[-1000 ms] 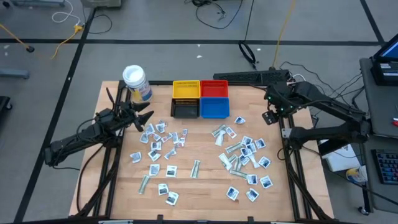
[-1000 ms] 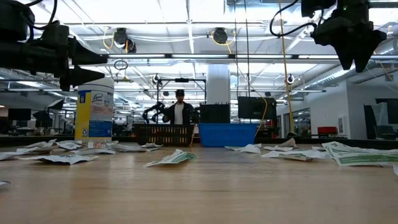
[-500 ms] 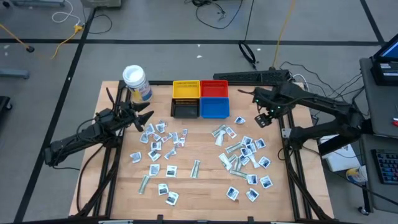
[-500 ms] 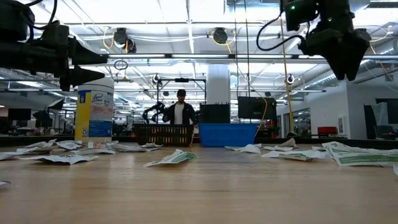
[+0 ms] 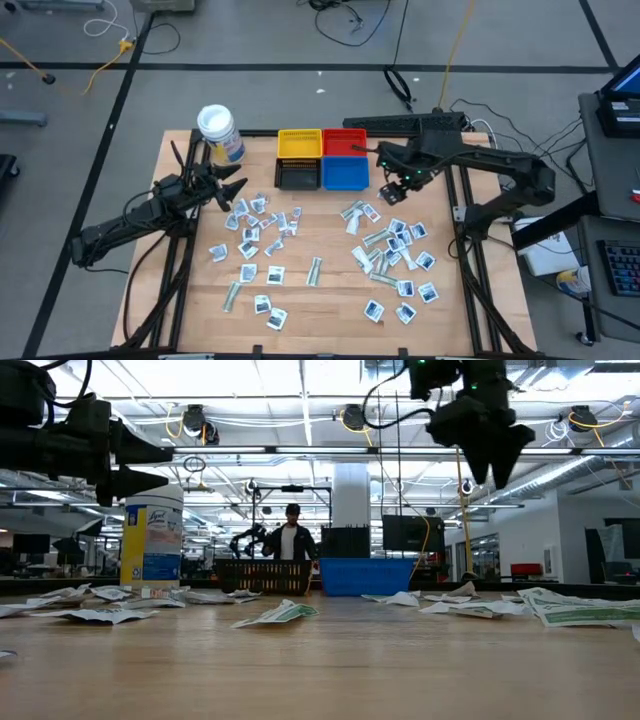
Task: Pick & Place First Aid Supplies
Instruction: Put the orange ointment pack into the red basket
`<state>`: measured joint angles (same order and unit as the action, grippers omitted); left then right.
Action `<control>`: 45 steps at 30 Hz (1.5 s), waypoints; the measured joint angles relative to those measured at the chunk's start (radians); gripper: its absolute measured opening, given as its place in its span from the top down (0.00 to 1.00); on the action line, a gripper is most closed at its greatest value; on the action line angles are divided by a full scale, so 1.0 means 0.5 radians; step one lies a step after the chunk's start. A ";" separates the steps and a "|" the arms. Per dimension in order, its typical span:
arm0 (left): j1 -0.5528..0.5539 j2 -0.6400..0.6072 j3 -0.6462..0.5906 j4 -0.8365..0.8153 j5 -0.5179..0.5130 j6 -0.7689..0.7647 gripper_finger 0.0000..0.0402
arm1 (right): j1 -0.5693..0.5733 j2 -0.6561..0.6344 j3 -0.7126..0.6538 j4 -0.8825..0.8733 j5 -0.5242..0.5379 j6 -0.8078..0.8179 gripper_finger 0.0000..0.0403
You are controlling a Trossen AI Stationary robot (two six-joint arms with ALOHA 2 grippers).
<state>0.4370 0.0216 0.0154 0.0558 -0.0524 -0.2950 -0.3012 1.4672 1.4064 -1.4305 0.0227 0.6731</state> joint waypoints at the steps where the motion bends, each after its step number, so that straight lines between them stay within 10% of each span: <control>1: 0.000 0.000 0.000 0.000 0.000 0.001 0.24 | 0.009 0.024 0.028 0.004 0.001 0.000 0.37; 19: -0.001 0.000 0.000 0.000 0.001 0.000 0.24 | 0.075 0.354 0.336 0.152 0.005 0.001 0.37; 45: 0.000 -0.001 0.000 0.000 0.001 0.001 0.24 | 0.242 0.438 -0.471 1.077 0.040 0.046 0.37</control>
<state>0.4370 0.0213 0.0154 0.0556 -0.0521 -0.2947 -0.1802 1.6861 1.1711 -0.8921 0.0426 0.6963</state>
